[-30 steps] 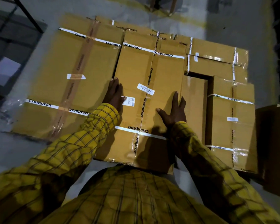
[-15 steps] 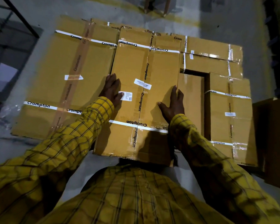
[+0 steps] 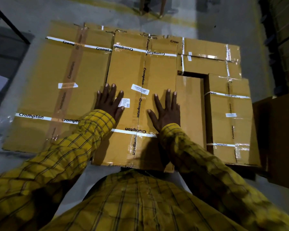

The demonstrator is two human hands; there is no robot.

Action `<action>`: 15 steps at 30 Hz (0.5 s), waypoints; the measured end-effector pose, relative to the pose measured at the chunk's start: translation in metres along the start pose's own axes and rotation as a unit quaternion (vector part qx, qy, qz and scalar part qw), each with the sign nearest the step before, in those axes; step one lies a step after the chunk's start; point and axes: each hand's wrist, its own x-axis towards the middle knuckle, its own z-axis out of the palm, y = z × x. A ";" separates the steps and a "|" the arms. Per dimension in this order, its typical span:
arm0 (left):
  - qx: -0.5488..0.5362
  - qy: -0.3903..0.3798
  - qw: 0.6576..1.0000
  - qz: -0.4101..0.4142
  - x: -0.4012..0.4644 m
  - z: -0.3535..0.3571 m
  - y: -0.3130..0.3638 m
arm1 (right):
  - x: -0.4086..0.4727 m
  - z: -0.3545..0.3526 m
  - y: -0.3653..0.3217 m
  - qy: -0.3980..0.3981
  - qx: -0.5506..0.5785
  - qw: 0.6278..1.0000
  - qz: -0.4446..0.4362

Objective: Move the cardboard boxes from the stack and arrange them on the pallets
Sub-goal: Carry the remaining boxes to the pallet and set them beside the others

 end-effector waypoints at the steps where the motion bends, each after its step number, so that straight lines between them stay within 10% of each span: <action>1: -0.005 -0.009 1.000 0.001 0.001 0.000 0.000 | 0.001 0.002 0.002 0.003 -0.006 1.000 -0.002; 15: 0.014 0.001 0.999 -0.050 -0.005 0.001 0.005 | -0.002 0.000 0.007 -0.008 0.003 1.000 -0.016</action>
